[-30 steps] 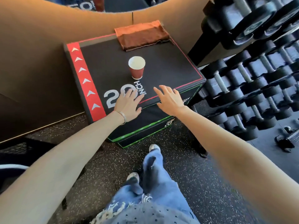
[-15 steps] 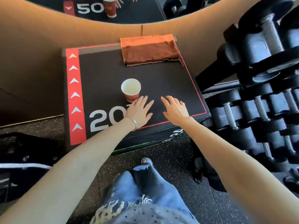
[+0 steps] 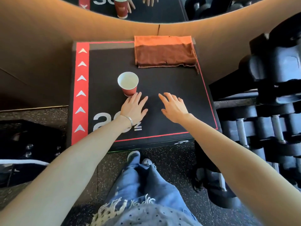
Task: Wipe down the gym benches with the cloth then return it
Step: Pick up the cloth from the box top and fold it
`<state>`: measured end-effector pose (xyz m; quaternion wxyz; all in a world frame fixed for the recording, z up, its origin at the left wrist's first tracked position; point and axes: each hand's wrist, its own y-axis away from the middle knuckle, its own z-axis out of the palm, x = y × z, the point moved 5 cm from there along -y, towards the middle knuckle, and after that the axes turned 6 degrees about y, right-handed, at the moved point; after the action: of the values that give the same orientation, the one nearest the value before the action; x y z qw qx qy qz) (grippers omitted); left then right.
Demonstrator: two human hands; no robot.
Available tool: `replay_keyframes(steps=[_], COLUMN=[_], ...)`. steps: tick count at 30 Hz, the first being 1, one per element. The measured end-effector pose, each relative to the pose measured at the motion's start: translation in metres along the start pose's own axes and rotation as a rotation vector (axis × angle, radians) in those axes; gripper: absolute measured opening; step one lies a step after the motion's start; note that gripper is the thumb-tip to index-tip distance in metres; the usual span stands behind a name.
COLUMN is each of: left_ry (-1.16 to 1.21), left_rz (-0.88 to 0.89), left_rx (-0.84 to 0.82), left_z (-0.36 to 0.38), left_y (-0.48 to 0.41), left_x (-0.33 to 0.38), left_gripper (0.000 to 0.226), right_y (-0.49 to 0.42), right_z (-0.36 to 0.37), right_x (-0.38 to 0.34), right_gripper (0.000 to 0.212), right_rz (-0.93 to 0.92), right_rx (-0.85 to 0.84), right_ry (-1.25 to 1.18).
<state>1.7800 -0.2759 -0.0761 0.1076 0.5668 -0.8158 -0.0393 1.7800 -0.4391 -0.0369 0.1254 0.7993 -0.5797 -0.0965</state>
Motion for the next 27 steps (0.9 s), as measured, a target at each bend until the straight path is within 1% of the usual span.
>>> replay_keyframes(steps=[5, 14, 18, 21, 27], left_ry=[0.03, 0.04, 0.08, 0.103, 0.061], left_rz=[-0.066, -0.098, -0.068, -0.048, -0.012], left_rx=[0.011, 0.001, -0.003, 0.023, 0.016], left_z=[-0.011, -0.021, -0.023, -0.032, -0.046], left_y=[-0.02, -0.063, -0.083, -0.105, -0.15], left_x=[-0.027, -0.066, -0.06, -0.052, -0.041], left_gripper=[0.059, 0.06, 0.063, 0.064, 0.064], right_y=[-0.035, -0.101, -0.127, -0.144, -0.174], right_z=[-0.014, -0.04, -0.046, -0.05, -0.054], right_x=[-0.007, 0.002, 0.015, 0.025, 0.045], right_gripper=[0.066, 0.066, 0.065, 0.065, 0.065], right_rz=[-0.022, -0.02, 0.03, 0.082, 0.133], right_rx=[0.006, 0.023, 0.025, 0.059, 0.051], right_ry=[-0.002, 0.031, 0.042, 0.069, 0.076])
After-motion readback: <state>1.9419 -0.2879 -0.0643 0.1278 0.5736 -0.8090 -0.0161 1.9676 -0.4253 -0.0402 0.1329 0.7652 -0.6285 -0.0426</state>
